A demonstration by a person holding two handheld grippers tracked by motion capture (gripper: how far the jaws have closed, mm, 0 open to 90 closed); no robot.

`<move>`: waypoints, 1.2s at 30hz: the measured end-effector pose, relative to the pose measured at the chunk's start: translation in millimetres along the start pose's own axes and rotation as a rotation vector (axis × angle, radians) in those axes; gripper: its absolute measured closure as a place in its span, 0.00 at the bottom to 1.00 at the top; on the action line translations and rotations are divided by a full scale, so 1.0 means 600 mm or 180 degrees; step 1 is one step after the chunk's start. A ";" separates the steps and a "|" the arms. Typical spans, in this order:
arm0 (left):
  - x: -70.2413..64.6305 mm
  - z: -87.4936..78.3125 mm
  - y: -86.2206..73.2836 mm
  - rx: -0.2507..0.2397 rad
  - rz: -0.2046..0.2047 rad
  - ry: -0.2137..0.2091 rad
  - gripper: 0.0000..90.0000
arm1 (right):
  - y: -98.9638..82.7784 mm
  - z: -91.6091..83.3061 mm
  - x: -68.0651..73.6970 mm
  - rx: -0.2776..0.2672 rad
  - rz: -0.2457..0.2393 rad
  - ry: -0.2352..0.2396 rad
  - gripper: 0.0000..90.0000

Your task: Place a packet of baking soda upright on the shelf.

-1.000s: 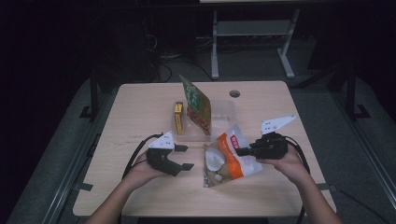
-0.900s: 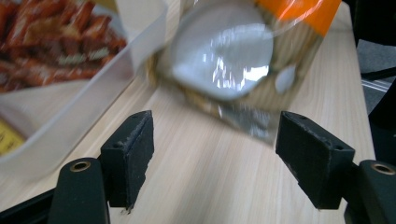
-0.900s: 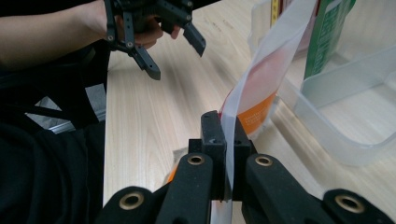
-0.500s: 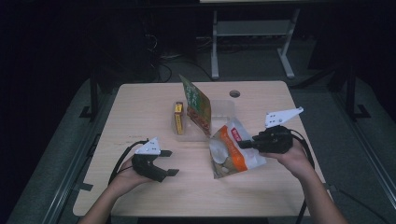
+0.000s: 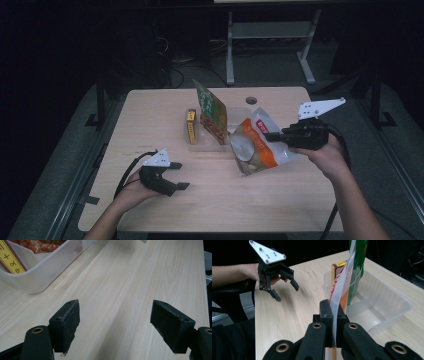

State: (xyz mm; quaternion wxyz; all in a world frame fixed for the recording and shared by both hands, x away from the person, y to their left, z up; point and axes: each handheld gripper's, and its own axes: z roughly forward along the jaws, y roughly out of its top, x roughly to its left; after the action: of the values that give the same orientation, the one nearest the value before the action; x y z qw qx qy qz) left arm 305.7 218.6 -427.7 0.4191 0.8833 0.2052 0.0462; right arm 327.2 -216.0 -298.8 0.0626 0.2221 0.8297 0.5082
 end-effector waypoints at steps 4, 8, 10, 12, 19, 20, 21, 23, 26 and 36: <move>0.000 0.002 0.000 0.0018 -0.0001 -0.0005 0.26 | 0.005 -0.010 0.001 -0.0012 -0.0033 -0.0038 1.00; 0.001 0.003 0.000 0.0022 -0.0003 -0.0007 0.26 | 0.002 -0.020 -0.001 -0.0003 -0.0017 -0.0075 1.00; 0.001 0.005 0.000 0.0014 -0.0018 -0.0011 0.26 | 0.000 -0.023 -0.002 -0.0002 0.0000 -0.0081 1.00; 0.001 0.005 0.000 0.0034 -0.0012 -0.0014 0.26 | -0.001 -0.026 -0.002 -0.0011 0.0006 -0.0090 1.00; 0.002 0.009 0.000 0.0054 -0.0013 -0.0026 0.25 | 0.016 -0.025 -0.018 0.0066 0.0010 -0.0184 1.00; 0.002 0.009 0.000 0.0056 -0.0016 -0.0028 0.25 | 0.021 -0.022 -0.023 0.0095 0.0011 -0.0205 1.00; 0.002 0.009 0.000 0.0062 -0.0016 -0.0028 0.25 | 0.025 -0.020 -0.028 0.0107 0.0015 -0.0220 1.00; 0.003 0.008 -0.001 0.0072 -0.0012 -0.0033 0.25 | 0.034 -0.013 -0.037 0.0124 0.0041 -0.0235 1.00; 0.005 0.008 -0.001 0.0066 -0.0039 -0.0029 0.25 | 0.046 -0.003 -0.050 0.0144 0.0056 -0.0270 1.00; 0.007 0.009 -0.003 0.0110 -0.0015 -0.0048 0.25 | 0.088 0.031 -0.086 0.0143 0.0142 -0.0416 1.00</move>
State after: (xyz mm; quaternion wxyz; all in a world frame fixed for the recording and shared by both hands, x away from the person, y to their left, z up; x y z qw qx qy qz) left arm 310.3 217.3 -433.0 0.4054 0.8902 0.2048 0.0350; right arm 395.4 -202.9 -268.2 0.1003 0.2747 0.8299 0.4752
